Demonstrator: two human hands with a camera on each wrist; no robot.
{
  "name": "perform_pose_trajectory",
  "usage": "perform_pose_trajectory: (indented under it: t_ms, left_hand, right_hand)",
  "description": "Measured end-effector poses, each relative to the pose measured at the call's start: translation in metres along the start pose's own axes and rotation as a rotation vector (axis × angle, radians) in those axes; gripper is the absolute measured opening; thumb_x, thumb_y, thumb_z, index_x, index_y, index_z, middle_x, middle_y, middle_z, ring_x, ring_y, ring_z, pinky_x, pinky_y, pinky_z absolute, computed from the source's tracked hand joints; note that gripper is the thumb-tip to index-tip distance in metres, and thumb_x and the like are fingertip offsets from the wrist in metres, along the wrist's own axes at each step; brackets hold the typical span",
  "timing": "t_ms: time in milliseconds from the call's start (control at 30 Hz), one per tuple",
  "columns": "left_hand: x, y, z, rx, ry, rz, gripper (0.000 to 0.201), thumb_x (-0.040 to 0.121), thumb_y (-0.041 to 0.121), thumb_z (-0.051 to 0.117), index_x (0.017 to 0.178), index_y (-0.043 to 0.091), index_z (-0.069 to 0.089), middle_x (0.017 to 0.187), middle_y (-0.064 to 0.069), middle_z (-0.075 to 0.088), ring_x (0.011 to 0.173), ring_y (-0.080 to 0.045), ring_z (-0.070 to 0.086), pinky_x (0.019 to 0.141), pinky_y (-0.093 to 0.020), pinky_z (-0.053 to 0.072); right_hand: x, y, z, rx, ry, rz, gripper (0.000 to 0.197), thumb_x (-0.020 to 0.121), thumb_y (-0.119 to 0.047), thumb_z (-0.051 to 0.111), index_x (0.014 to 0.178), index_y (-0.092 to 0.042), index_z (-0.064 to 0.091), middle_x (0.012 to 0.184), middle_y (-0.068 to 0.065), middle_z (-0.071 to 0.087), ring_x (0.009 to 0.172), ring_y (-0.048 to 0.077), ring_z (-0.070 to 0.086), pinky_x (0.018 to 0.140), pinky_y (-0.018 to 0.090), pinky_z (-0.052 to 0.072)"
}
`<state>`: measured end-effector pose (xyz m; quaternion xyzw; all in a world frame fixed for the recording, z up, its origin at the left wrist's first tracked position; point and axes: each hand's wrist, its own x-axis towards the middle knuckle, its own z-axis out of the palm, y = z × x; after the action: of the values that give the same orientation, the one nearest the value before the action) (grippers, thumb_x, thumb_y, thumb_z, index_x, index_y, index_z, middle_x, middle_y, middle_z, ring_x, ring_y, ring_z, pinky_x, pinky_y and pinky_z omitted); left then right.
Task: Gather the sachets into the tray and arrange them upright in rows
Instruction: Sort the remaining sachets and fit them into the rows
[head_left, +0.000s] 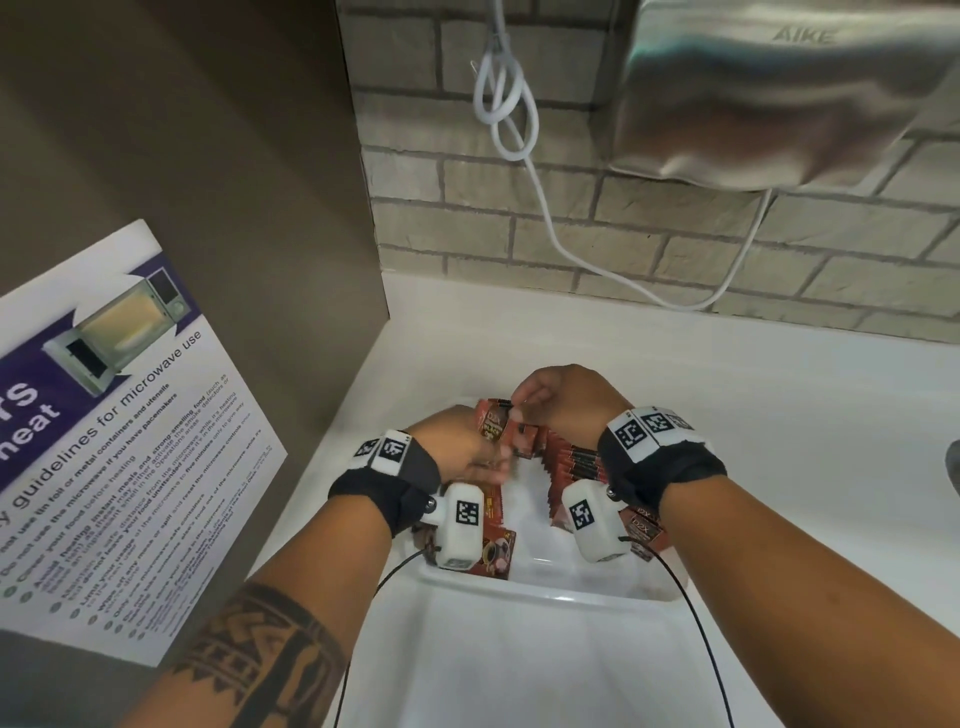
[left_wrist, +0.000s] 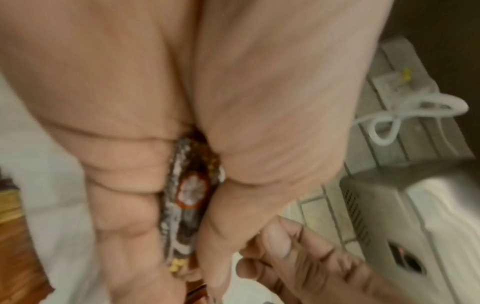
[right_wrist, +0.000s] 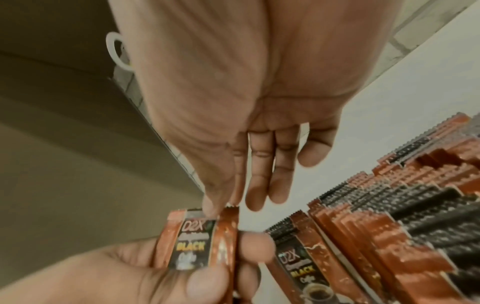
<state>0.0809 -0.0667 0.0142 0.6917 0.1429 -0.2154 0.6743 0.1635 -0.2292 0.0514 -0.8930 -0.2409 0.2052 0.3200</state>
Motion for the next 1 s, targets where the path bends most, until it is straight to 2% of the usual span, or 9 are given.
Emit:
perform_pose_trajectory:
  t_ms: [133, 267, 400, 467, 600, 767, 833, 900, 1000]
  left_hand:
    - [-0.009, 0.003, 0.000, -0.227, -0.099, 0.141, 0.028, 0.093, -0.012, 0.059, 0.108, 0.010, 0.065, 0.108, -0.005, 0.071, 0.094, -0.019, 0.067, 0.086, -0.029, 0.060]
    - [-0.014, 0.005, 0.006, -0.189, -0.063, 0.195, 0.024, 0.092, -0.008, 0.063, 0.110, 0.007, 0.065, 0.110, -0.008, 0.069, 0.091, -0.018, 0.069, 0.084, -0.031, 0.060]
    - [-0.018, 0.007, 0.009, -0.105, 0.022, 0.232, 0.032, 0.088, 0.002, 0.073, 0.113, 0.020, 0.065, 0.100, 0.001, 0.071, 0.089, -0.012, 0.071, 0.078, -0.029, 0.061]
    - [-0.018, 0.006, 0.008, -0.069, 0.022, 0.227, 0.032, 0.087, 0.003, 0.074, 0.114, 0.018, 0.065, 0.094, 0.002, 0.071, 0.089, -0.013, 0.071, 0.081, -0.032, 0.061]
    - [-0.019, 0.000, 0.001, 0.072, 0.083, 0.170, 0.021, 0.090, 0.004, 0.072, 0.110, 0.005, 0.068, 0.093, -0.009, 0.070, 0.083, -0.019, 0.069, 0.077, -0.032, 0.062]
    - [-0.012, -0.012, -0.004, 0.354, 0.232, -0.095, 0.013, 0.089, 0.003, 0.066, 0.100, 0.000, 0.072, 0.090, -0.020, 0.072, 0.068, -0.025, 0.066, 0.079, -0.044, 0.062]
    - [-0.011, -0.012, -0.001, 0.433, 0.218, -0.164, 0.014, 0.086, 0.001, 0.064, 0.095, 0.000, 0.074, 0.085, -0.019, 0.072, 0.060, -0.024, 0.060, 0.064, -0.035, 0.059]
    - [-0.009, -0.011, 0.005, 0.523, 0.181, -0.181, 0.016, 0.087, 0.004, 0.063, 0.096, 0.002, 0.076, 0.075, -0.012, 0.068, 0.050, -0.019, 0.053, 0.050, -0.026, 0.047]
    - [-0.002, -0.008, 0.013, 0.679, 0.143, -0.170, 0.020, 0.087, 0.009, 0.064, 0.103, -0.001, 0.071, 0.068, -0.008, 0.061, 0.050, -0.019, 0.052, 0.052, -0.025, 0.044]
  right_hand:
    - [-0.008, -0.004, -0.006, 0.154, 0.039, -0.034, 0.006, 0.086, -0.026, 0.075, 0.092, -0.024, 0.074, 0.083, -0.002, 0.076, 0.081, 0.012, 0.069, 0.079, 0.026, 0.050]
    - [-0.012, -0.010, -0.014, 0.166, 0.071, -0.075, 0.004, 0.084, -0.028, 0.077, 0.086, -0.025, 0.075, 0.084, -0.004, 0.075, 0.082, 0.010, 0.069, 0.078, 0.024, 0.050]
    - [-0.014, -0.015, -0.016, 0.132, 0.077, -0.103, 0.004, 0.084, -0.024, 0.077, 0.082, -0.027, 0.074, 0.083, -0.005, 0.074, 0.078, 0.007, 0.066, 0.077, 0.022, 0.050]
    - [-0.016, -0.017, -0.018, 0.116, 0.094, -0.102, 0.004, 0.084, -0.024, 0.077, 0.083, -0.027, 0.074, 0.083, -0.005, 0.074, 0.077, 0.007, 0.065, 0.074, 0.021, 0.049]
    - [-0.019, -0.017, -0.022, -0.007, 0.159, -0.083, 0.003, 0.085, -0.025, 0.076, 0.084, -0.024, 0.073, 0.077, -0.012, 0.067, 0.073, 0.001, 0.059, 0.063, 0.016, 0.040]
    - [-0.012, -0.011, -0.017, -0.154, 0.146, -0.019, 0.005, 0.085, -0.018, 0.071, 0.082, -0.022, 0.074, 0.075, -0.017, 0.062, 0.075, 0.003, 0.057, 0.057, 0.014, 0.036]
    - [-0.008, -0.010, -0.011, -0.221, 0.117, 0.010, 0.013, 0.084, -0.018, 0.069, 0.076, -0.027, 0.073, 0.075, -0.018, 0.059, 0.081, 0.007, 0.059, 0.061, 0.019, 0.042]
    - [-0.003, -0.010, -0.003, -0.285, 0.096, 0.051, 0.020, 0.083, -0.018, 0.066, 0.069, -0.032, 0.072, 0.075, -0.018, 0.059, 0.086, 0.011, 0.061, 0.071, 0.026, 0.052]
    - [0.004, -0.011, 0.010, -0.367, 0.063, 0.100, 0.023, 0.081, -0.013, 0.062, 0.074, -0.028, 0.077, 0.085, -0.009, 0.069, 0.089, 0.017, 0.065, 0.080, 0.033, 0.059]
